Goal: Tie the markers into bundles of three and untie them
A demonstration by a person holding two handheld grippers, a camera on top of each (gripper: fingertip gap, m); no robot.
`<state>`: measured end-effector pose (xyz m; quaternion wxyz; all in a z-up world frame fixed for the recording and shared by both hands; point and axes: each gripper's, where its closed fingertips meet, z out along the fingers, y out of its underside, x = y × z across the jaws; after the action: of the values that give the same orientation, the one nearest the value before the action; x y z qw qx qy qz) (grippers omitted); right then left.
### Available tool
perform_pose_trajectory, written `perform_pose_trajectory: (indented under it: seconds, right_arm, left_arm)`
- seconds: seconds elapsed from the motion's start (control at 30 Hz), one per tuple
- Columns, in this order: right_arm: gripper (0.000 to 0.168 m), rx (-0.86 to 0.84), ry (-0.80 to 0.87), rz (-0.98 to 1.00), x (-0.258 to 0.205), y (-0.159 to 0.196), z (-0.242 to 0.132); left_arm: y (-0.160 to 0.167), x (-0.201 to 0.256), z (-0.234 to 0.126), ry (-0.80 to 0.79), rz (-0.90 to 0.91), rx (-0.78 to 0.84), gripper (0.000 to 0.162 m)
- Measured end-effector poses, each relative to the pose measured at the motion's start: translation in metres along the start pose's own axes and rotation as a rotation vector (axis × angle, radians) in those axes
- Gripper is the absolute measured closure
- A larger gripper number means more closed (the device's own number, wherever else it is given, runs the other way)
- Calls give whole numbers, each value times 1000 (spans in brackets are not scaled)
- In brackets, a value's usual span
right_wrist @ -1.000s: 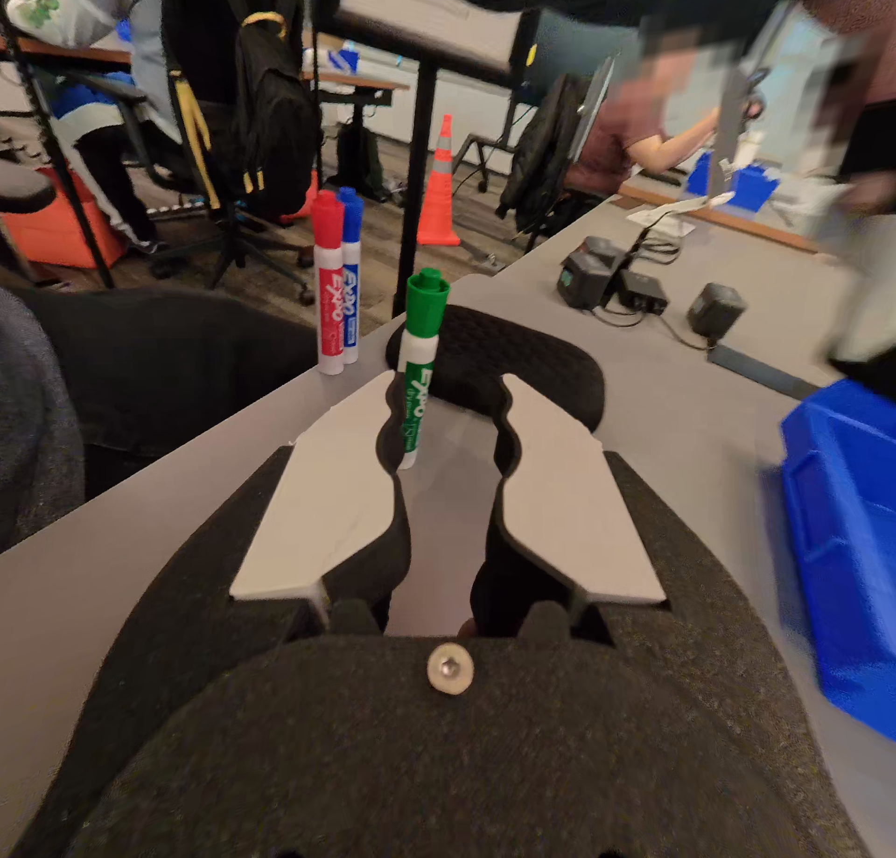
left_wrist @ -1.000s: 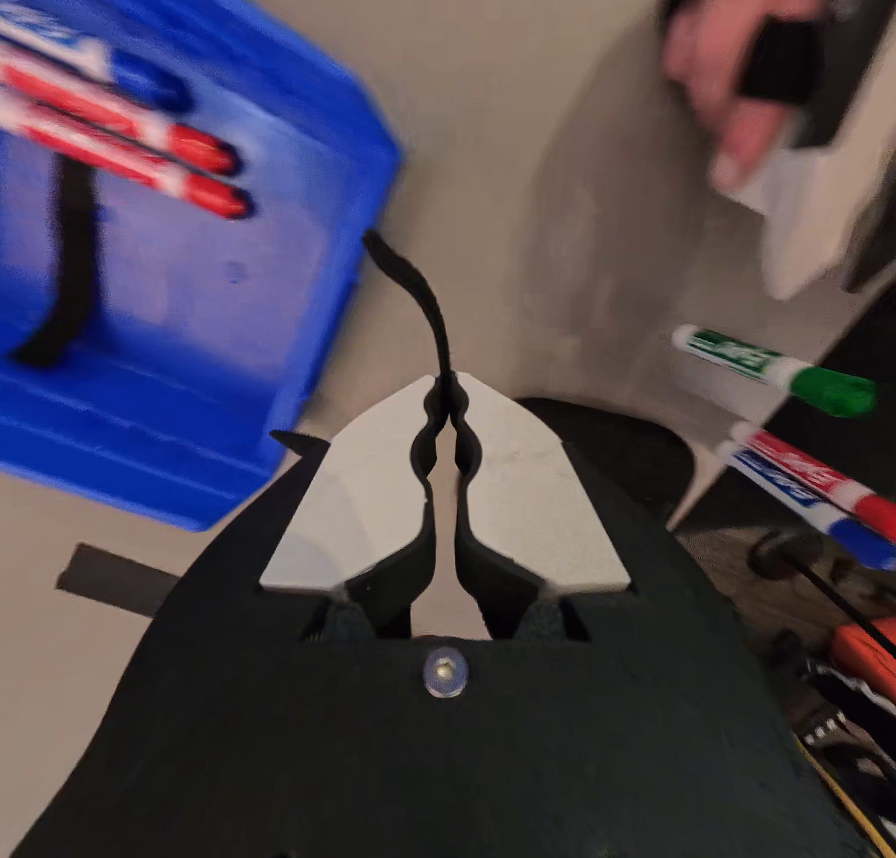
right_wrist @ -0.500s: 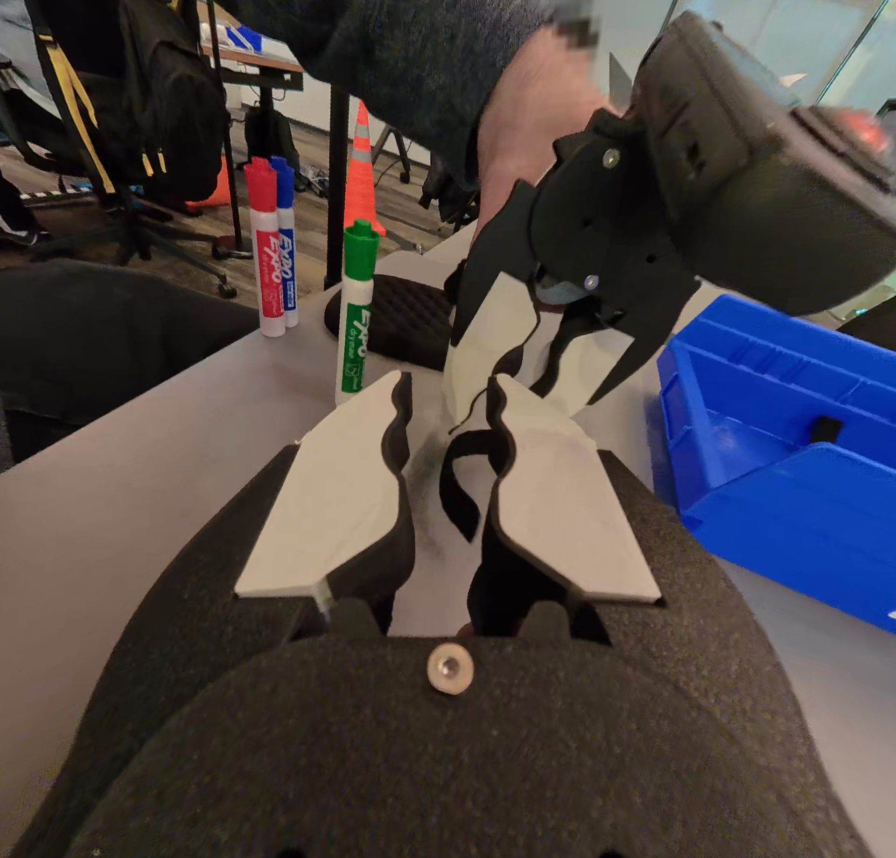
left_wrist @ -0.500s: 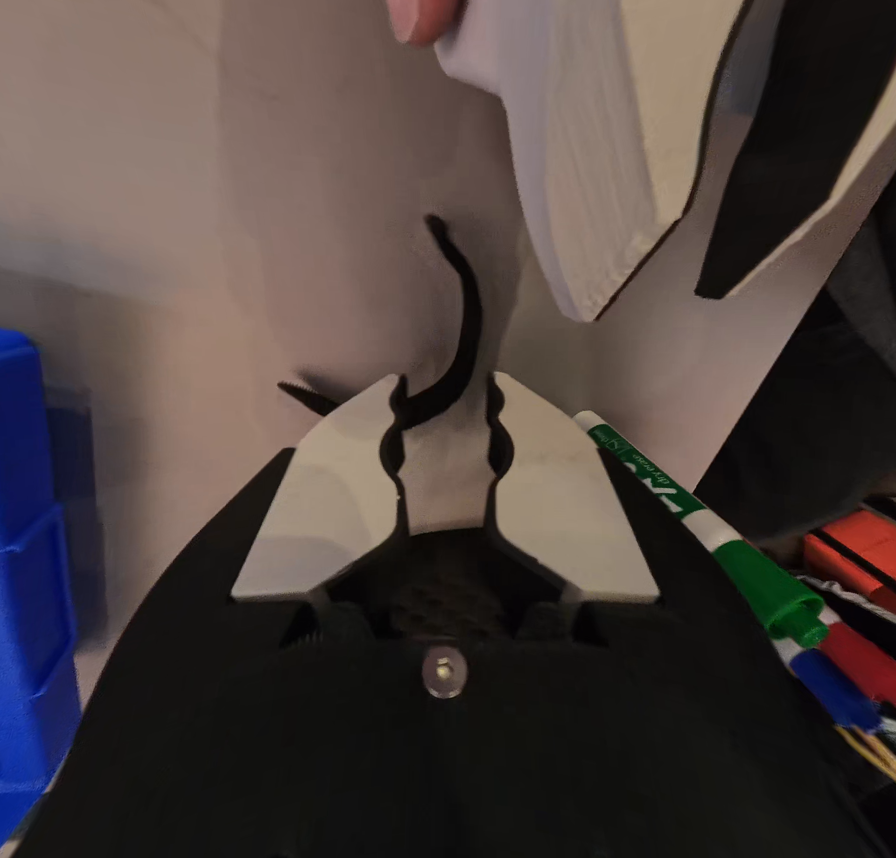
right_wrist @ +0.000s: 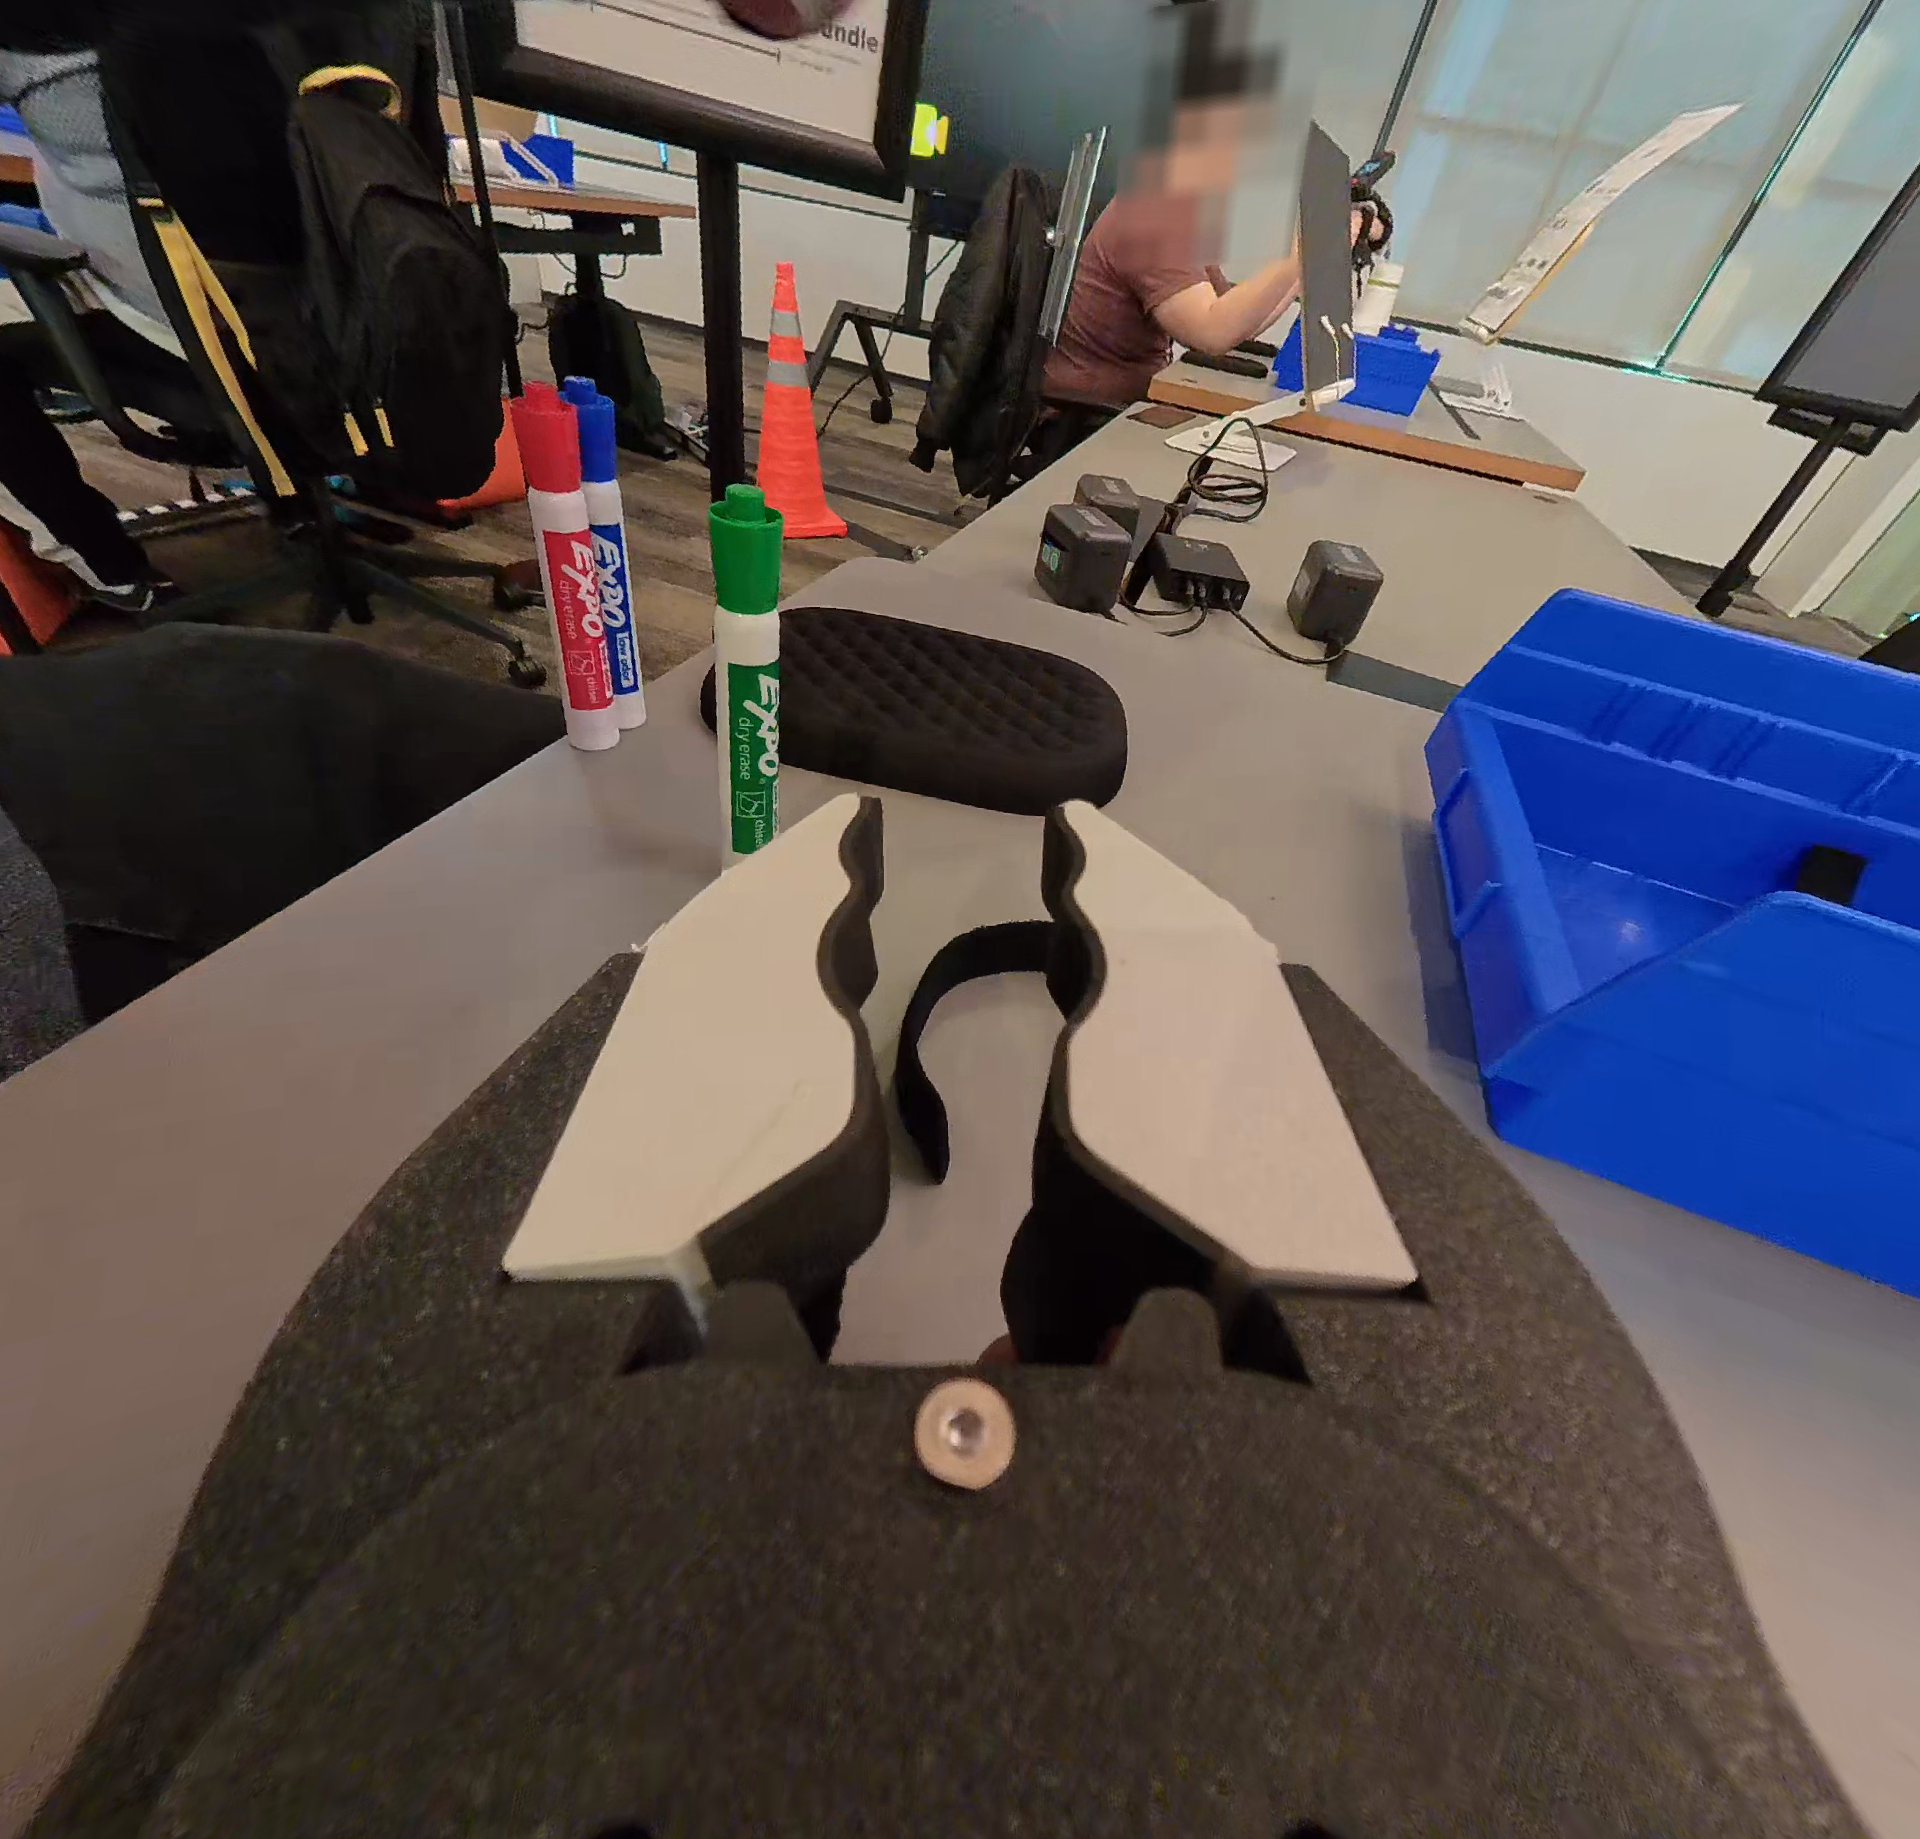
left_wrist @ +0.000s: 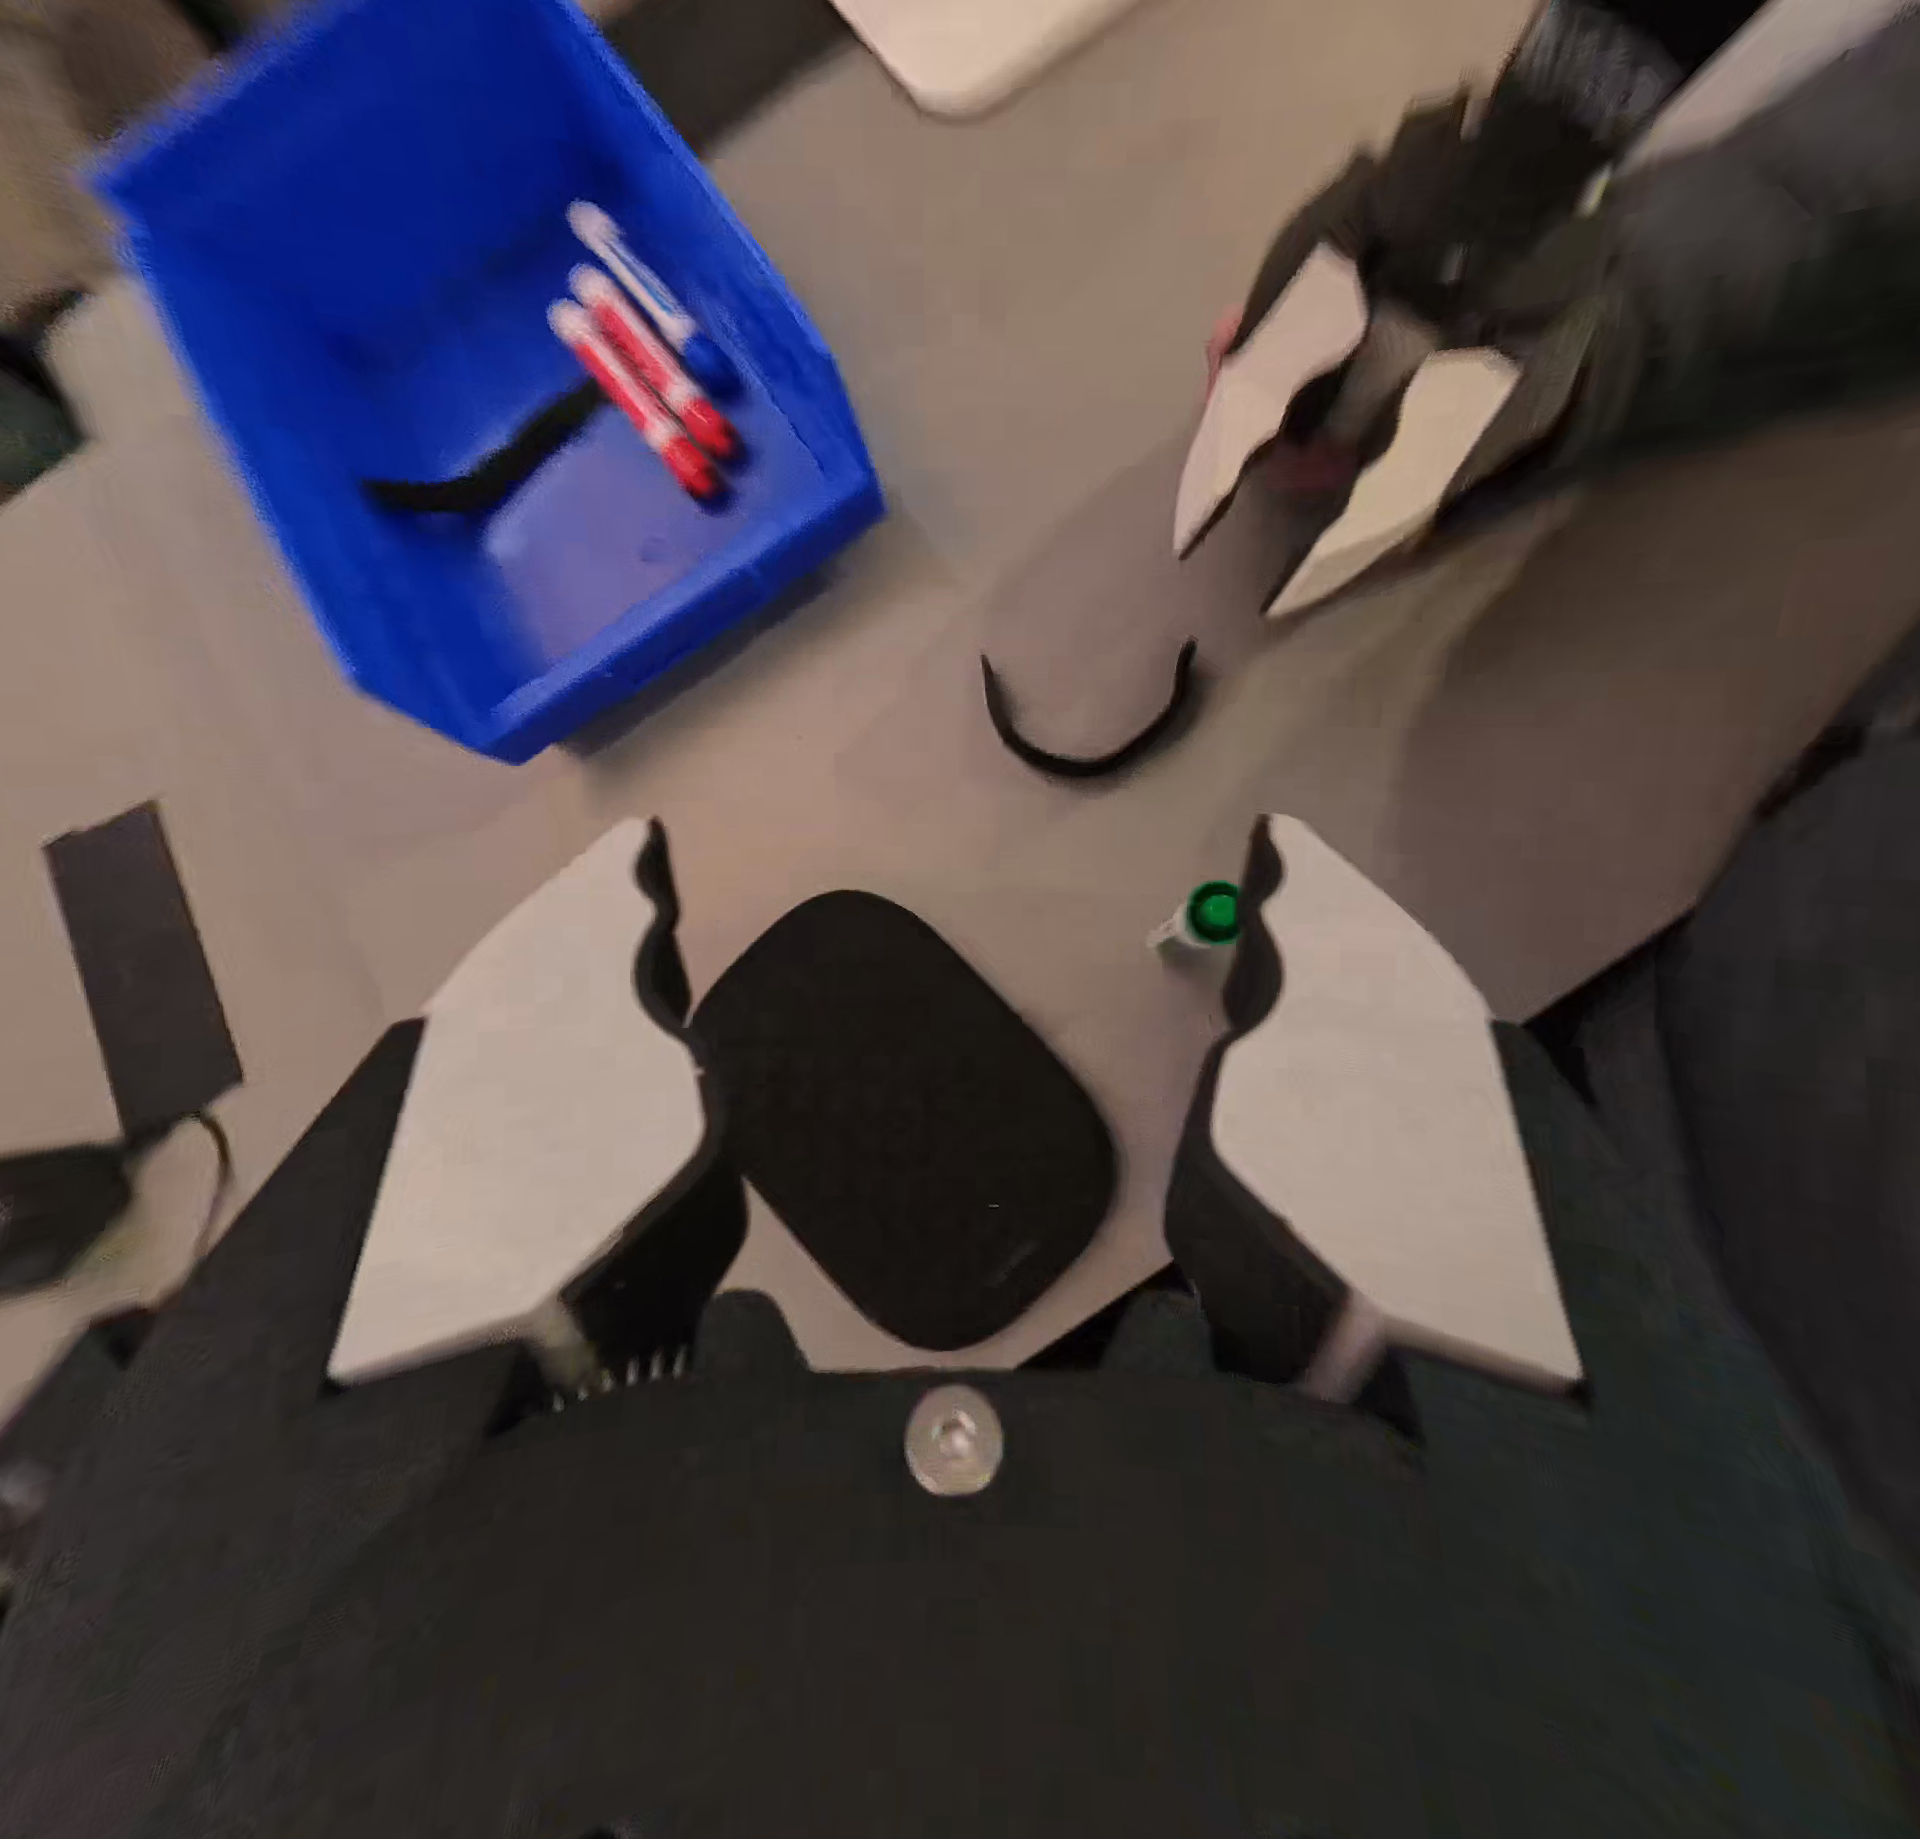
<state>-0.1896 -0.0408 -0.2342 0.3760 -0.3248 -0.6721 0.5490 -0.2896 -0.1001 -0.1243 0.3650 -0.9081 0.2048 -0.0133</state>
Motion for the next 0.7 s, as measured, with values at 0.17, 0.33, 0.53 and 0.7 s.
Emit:
perform_pose_trajectory:
  seconds: [0.17, 0.33, 0.53, 0.7]
  right_arm:
    - [139, -6, -4, -16, -2, 1, 1]
    - [140, -11, -12, -26, -5, 1, 2]
    - [140, -20, -22, -37, -8, 2, 4]
    - [141, -35, -31, -51, -10, 4, 6]
  left_arm:
    - [51, 22, -78, -290, -354, 349, 16]
    - [121, 73, -67, -421, -572, 537, 16]
    - [157, 96, -20, -567, -531, 641, 40]
    - [161, 95, 16, -580, -454, 683, 48]
